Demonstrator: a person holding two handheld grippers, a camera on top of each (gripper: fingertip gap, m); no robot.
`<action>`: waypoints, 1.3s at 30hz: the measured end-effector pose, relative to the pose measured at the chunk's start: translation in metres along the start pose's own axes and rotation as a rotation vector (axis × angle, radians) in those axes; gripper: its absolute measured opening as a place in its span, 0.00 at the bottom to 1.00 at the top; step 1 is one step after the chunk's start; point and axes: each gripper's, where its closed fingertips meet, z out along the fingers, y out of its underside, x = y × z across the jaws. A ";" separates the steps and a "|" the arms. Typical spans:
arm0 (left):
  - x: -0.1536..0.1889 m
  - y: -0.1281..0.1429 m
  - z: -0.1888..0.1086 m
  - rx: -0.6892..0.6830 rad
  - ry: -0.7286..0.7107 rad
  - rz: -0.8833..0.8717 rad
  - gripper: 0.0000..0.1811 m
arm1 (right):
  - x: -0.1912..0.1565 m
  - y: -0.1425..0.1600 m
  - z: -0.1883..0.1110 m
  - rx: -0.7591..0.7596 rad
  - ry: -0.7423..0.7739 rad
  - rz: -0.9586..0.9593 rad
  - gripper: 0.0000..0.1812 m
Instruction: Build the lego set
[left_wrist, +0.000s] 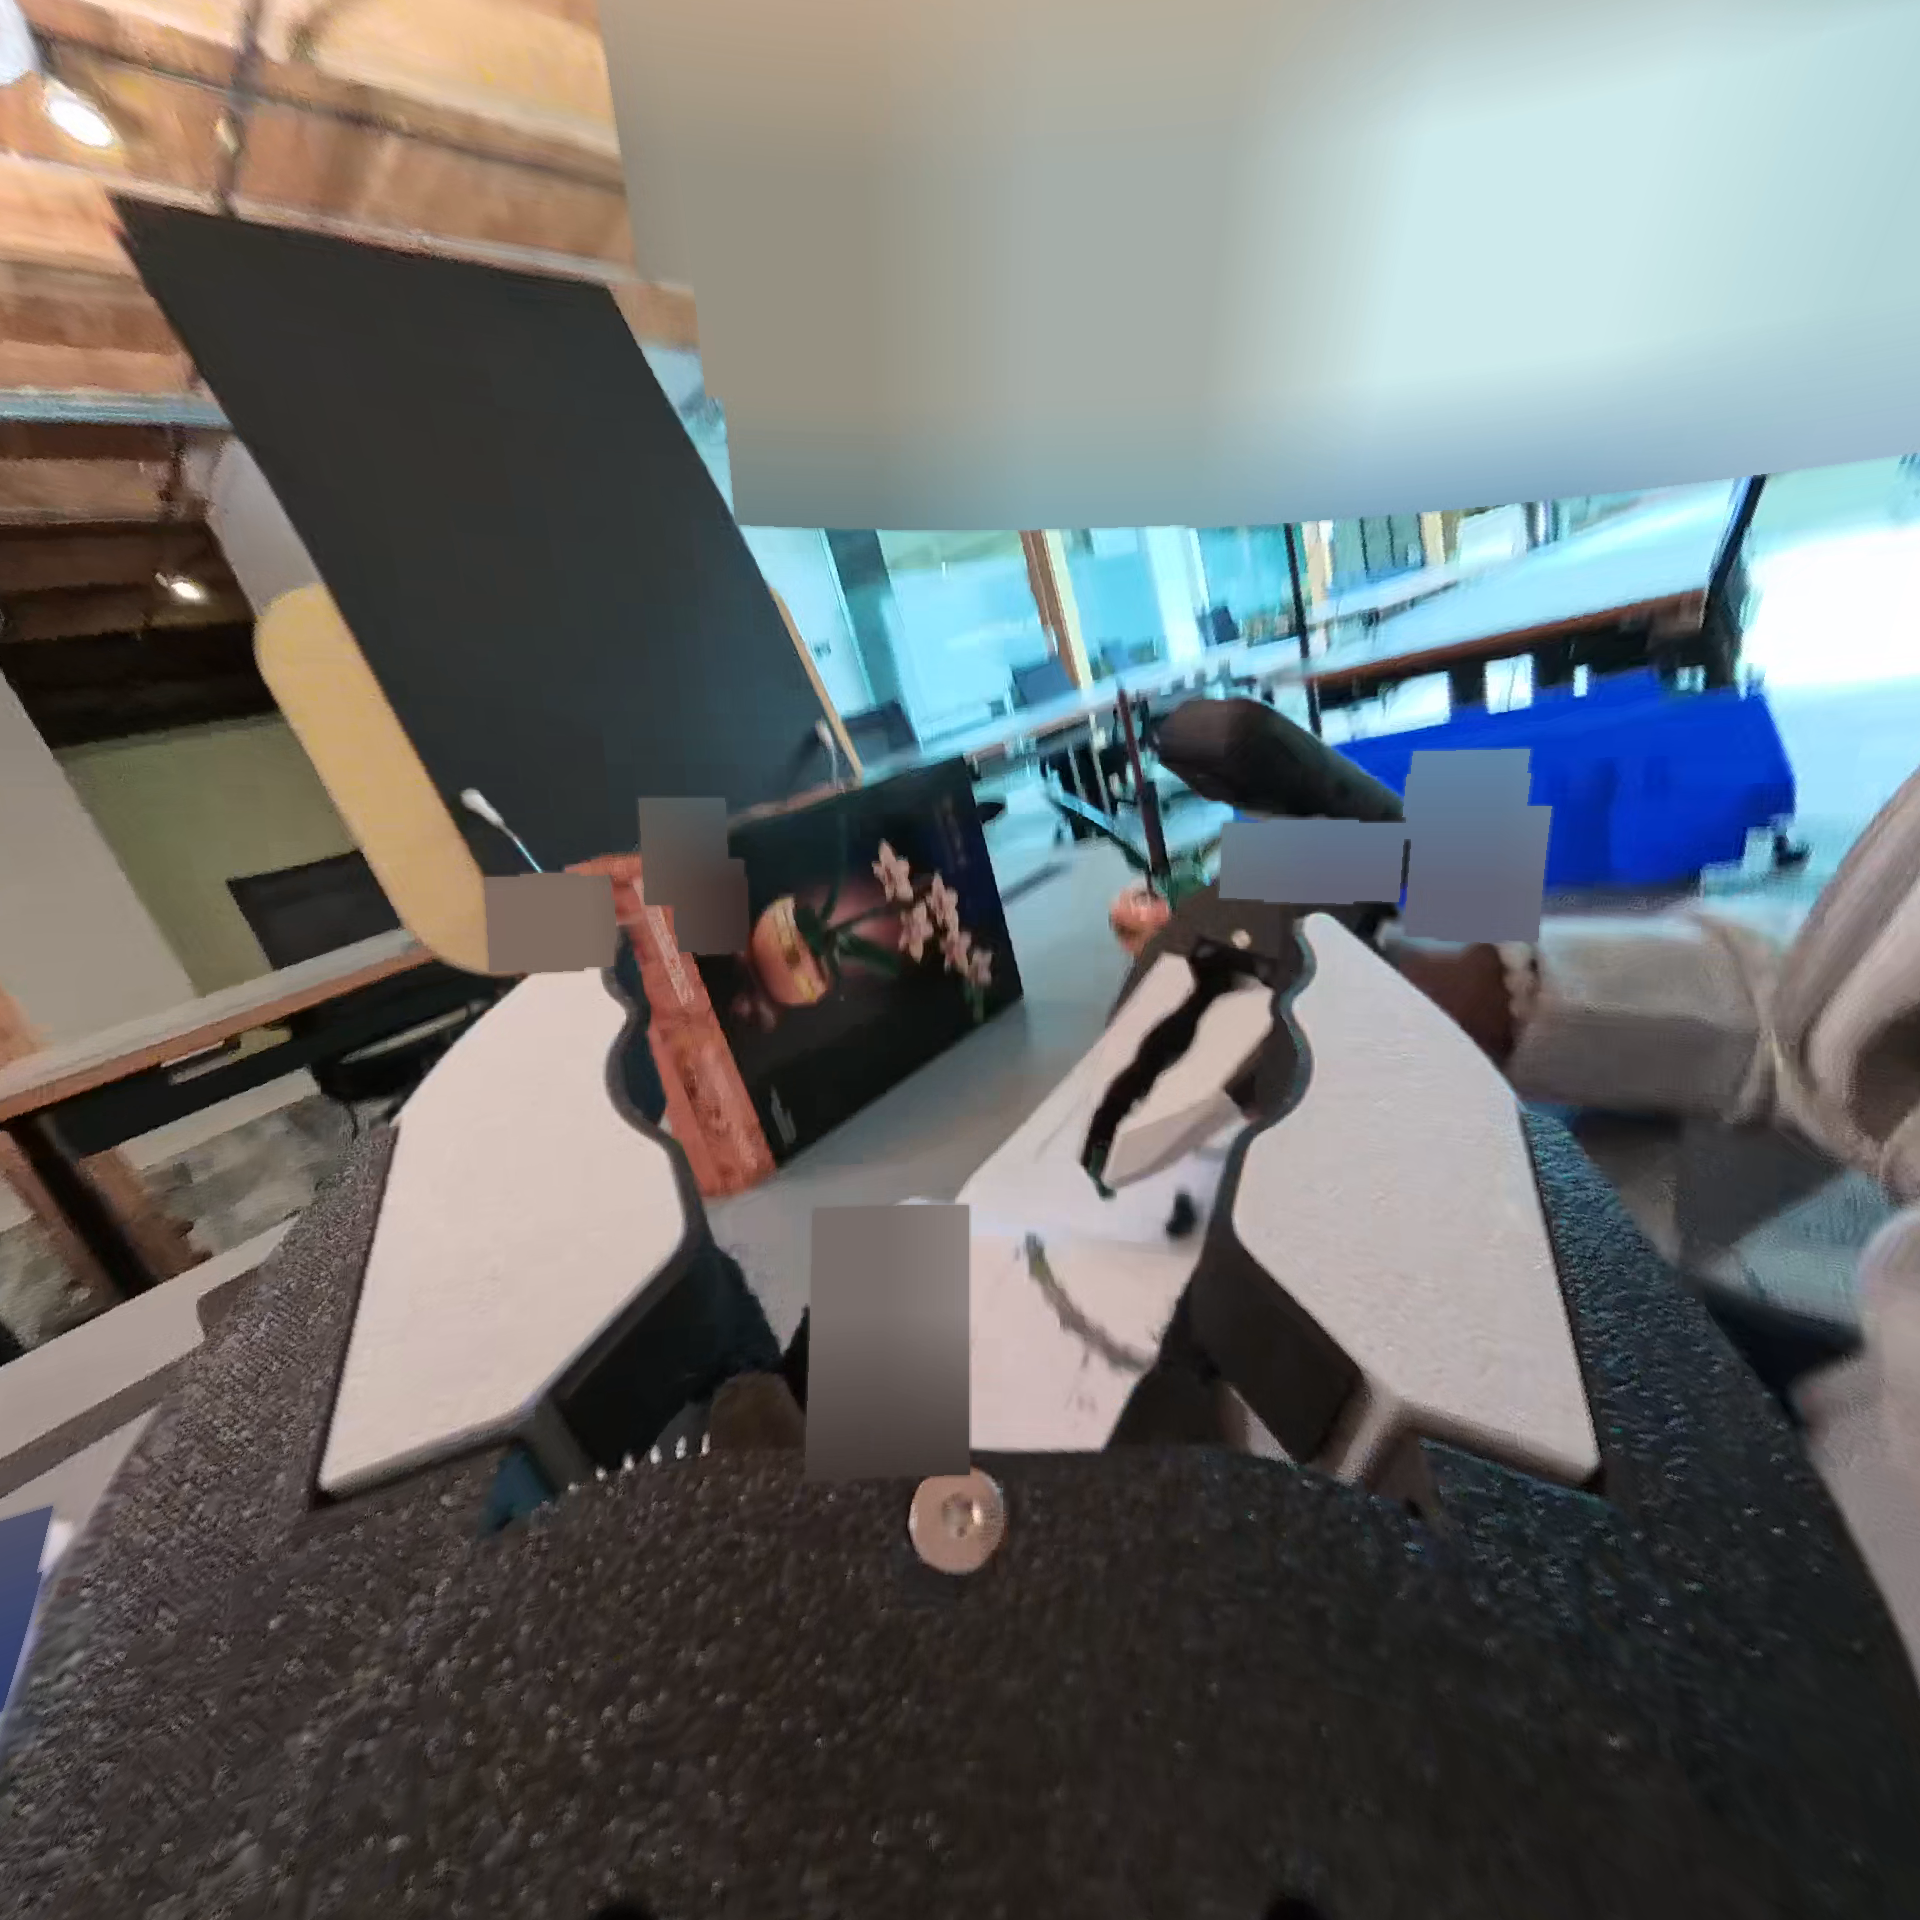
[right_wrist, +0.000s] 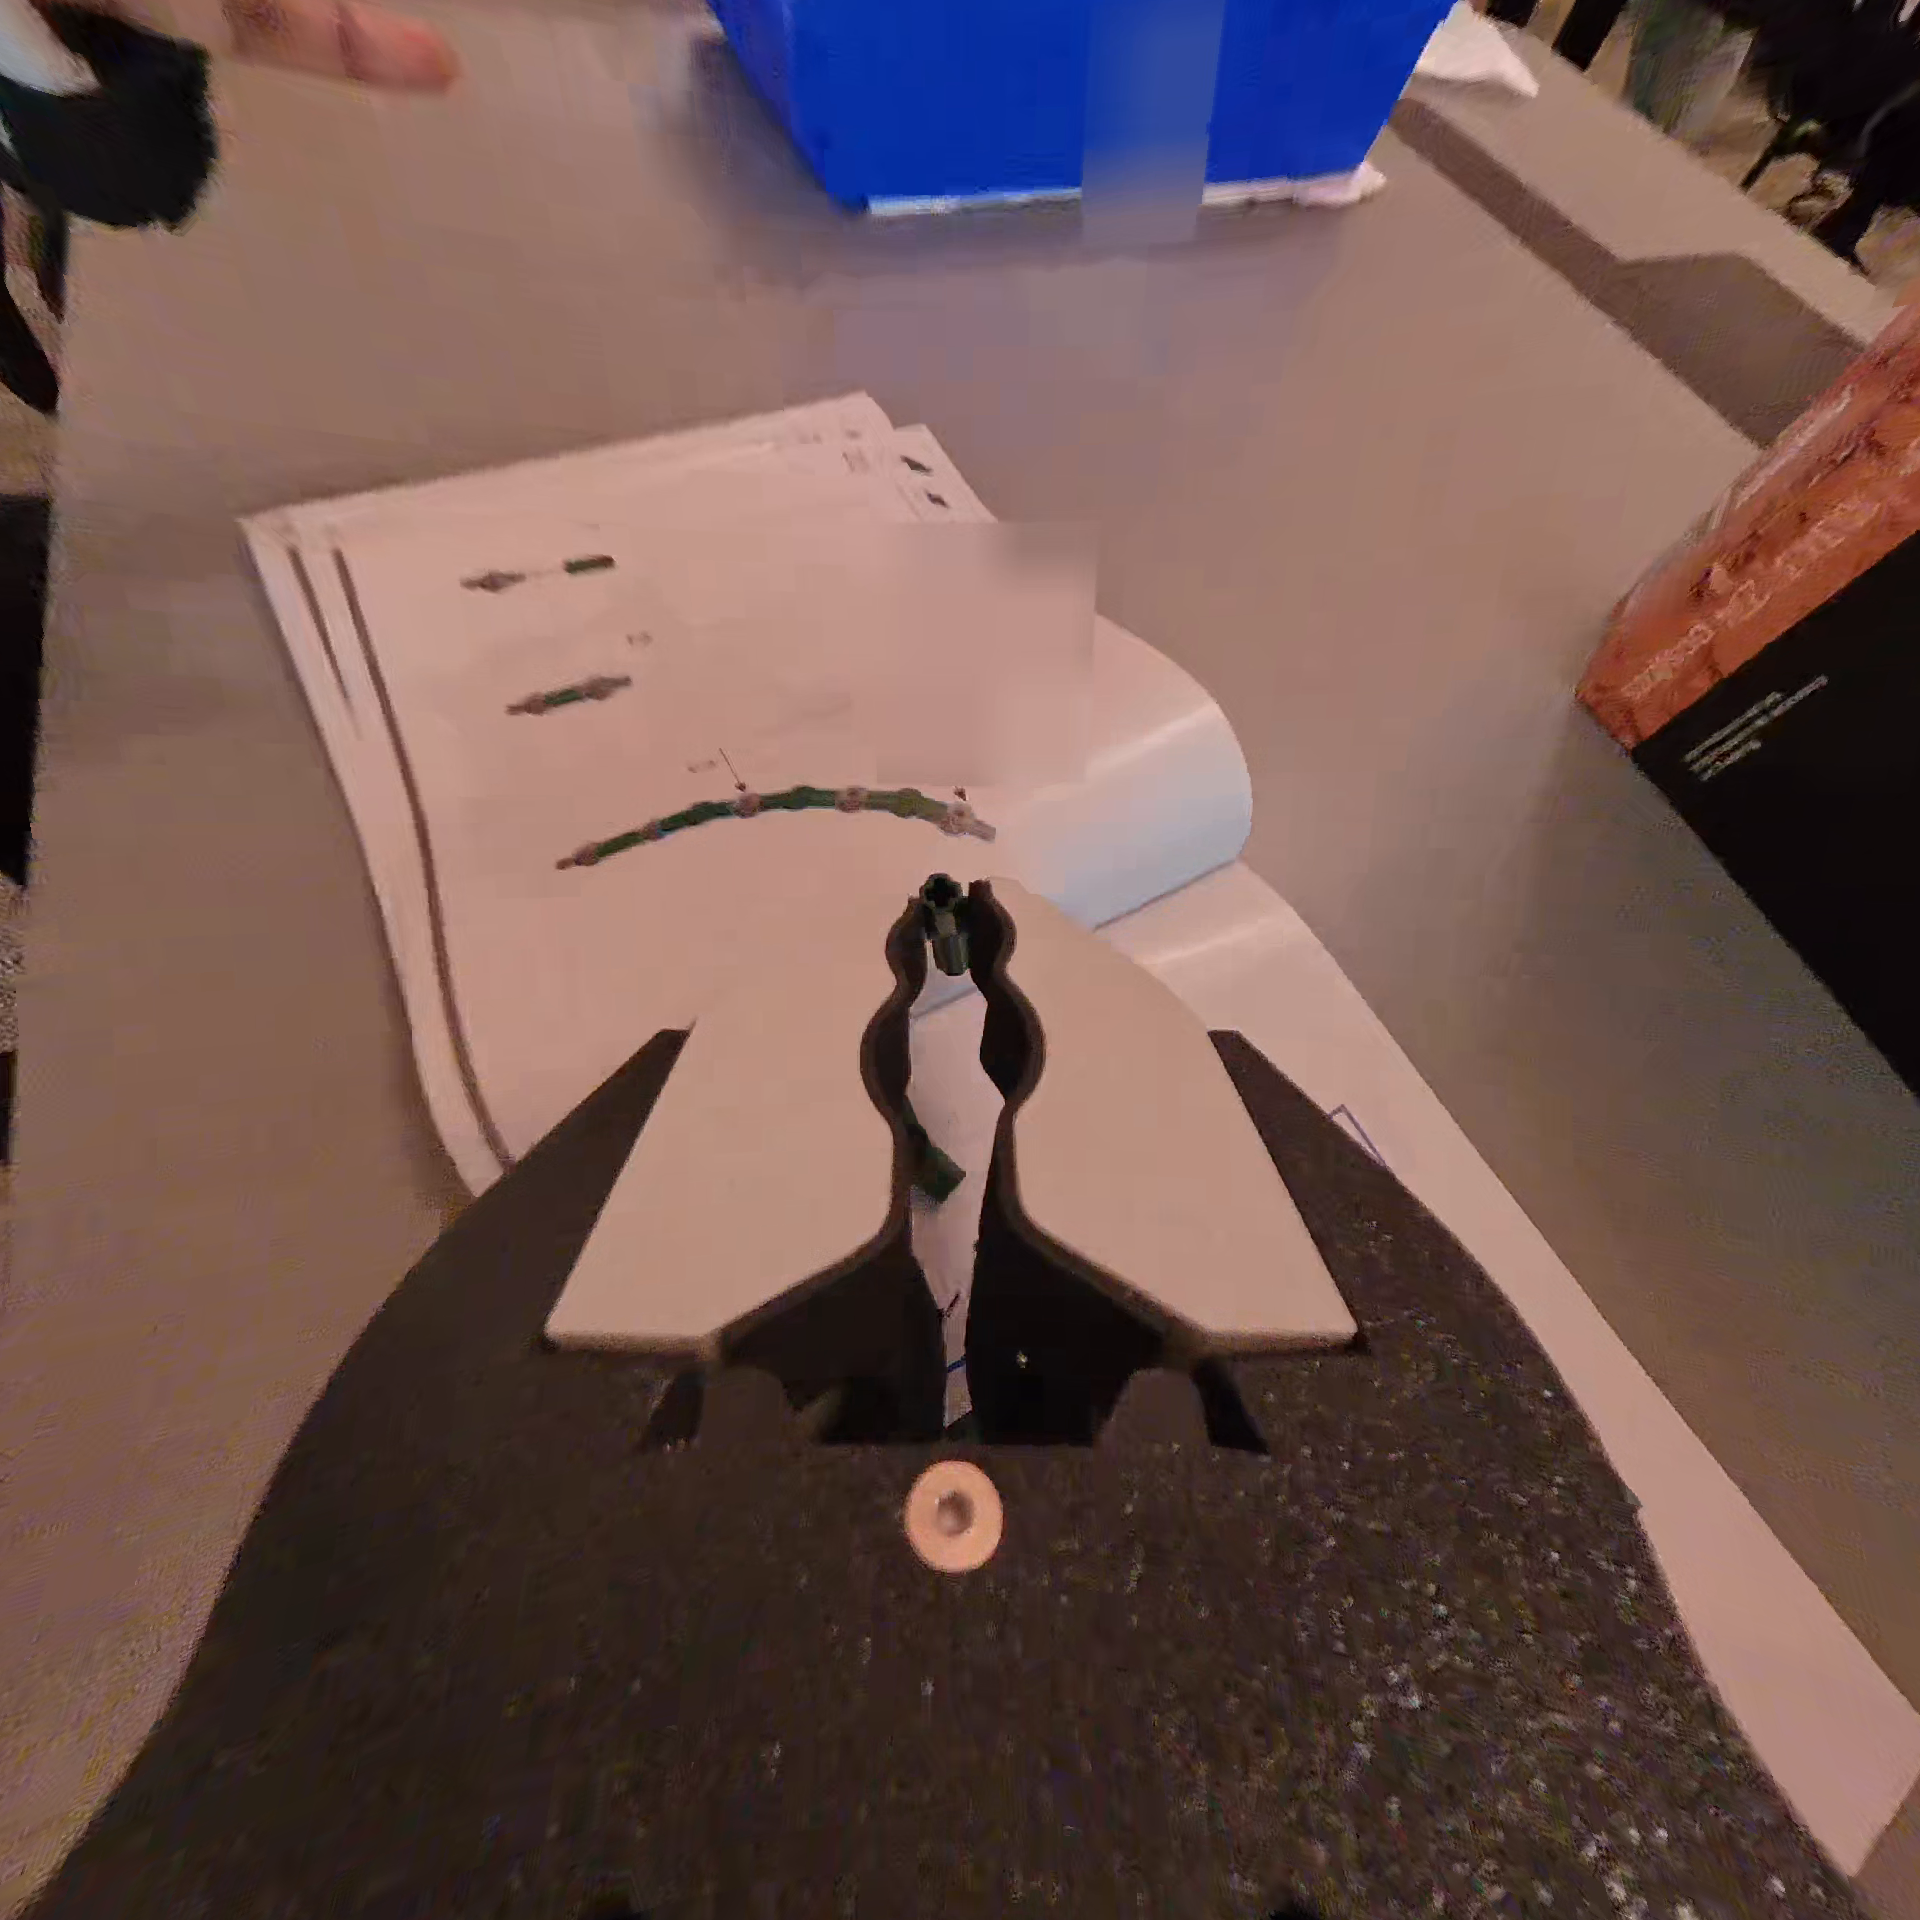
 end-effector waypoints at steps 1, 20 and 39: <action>0.005 0.008 0.001 -0.045 0.027 0.013 0.62 | 0.000 0.007 0.004 -0.042 -0.010 0.003 0.07; 0.022 0.014 0.068 0.098 0.193 -0.070 0.65 | -0.003 -0.108 -0.121 1.056 0.010 -0.022 0.80; 0.082 -0.017 0.065 0.371 0.379 -0.161 0.47 | -0.003 -0.125 -0.146 1.244 0.063 0.030 0.57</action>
